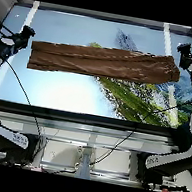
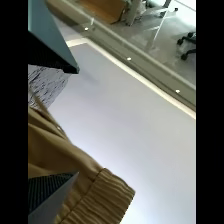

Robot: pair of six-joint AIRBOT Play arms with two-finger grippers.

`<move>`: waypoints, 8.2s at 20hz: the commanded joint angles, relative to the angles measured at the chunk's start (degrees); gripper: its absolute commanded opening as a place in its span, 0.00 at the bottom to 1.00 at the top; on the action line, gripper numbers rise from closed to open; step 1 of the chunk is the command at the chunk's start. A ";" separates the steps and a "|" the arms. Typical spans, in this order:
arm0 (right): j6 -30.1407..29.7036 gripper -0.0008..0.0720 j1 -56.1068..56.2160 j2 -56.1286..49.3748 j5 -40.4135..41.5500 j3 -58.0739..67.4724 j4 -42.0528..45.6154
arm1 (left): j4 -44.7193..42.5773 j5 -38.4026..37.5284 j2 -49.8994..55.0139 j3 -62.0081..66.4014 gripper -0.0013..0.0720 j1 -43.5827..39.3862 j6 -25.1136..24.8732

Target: Fold the clothes and pants, and hang the long-sleeved shirts on hangers.

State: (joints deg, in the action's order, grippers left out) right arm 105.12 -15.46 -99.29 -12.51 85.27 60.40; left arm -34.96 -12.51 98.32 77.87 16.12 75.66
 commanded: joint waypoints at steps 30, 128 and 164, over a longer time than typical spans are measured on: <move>-13.38 0.96 -4.39 0.70 -34.14 0.02 1.46 | -7.87 -46.21 14.14 7.08 0.90 11.69 -12.26; -10.78 0.05 31.58 -4.96 -50.99 31.43 13.60 | -3.17 -42.32 -1.29 7.17 0.91 -19.21 -16.52; -13.40 0.06 31.52 -4.63 -53.70 31.50 14.75 | -3.34 -34.16 1.11 -2.97 0.04 -14.67 -10.21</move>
State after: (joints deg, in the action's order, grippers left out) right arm 92.49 16.10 -104.18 -63.31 116.71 74.32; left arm -32.97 -43.11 103.26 73.45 1.02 65.39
